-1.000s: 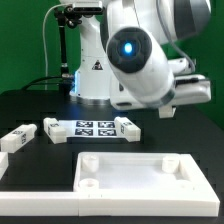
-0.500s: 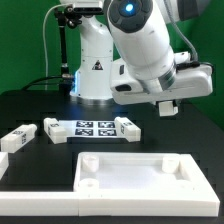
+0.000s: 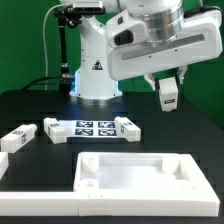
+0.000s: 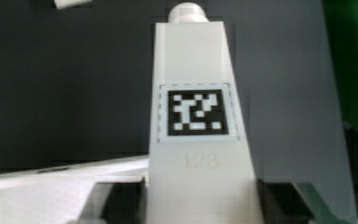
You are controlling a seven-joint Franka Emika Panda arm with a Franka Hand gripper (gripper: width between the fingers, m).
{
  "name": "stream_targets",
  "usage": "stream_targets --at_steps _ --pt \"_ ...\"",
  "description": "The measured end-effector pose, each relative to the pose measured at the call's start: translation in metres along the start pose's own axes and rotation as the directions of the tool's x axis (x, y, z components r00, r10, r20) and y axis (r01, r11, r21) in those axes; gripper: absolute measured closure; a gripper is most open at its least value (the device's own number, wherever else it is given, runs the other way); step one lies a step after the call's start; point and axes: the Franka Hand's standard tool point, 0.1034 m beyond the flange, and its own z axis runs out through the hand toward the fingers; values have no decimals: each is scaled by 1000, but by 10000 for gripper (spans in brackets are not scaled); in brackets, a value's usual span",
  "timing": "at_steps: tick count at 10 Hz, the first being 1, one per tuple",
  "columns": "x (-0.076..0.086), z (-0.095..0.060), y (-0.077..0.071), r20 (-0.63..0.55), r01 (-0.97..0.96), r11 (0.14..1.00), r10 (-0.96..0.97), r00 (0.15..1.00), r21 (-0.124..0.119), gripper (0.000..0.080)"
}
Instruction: Assemble desk
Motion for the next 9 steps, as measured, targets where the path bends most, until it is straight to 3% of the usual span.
stream_targets --at_steps 2,3,4,5,6,7,9 --pt "10 -6 3 -175 1 1000 -5 984 -21 509" --pt "15 -15 13 -201 51 997 -60 978 -51 509" --pt "28 -36 14 -254 74 994 -92 963 -77 509" --pt "45 -65 9 -306 141 982 -174 936 -128 509" --pt "59 -83 -7 -378 193 962 -255 890 -195 509" --pt "65 -84 -12 -459 192 961 -263 848 -197 509" --pt "67 -81 -6 -568 173 962 -265 779 -212 509"
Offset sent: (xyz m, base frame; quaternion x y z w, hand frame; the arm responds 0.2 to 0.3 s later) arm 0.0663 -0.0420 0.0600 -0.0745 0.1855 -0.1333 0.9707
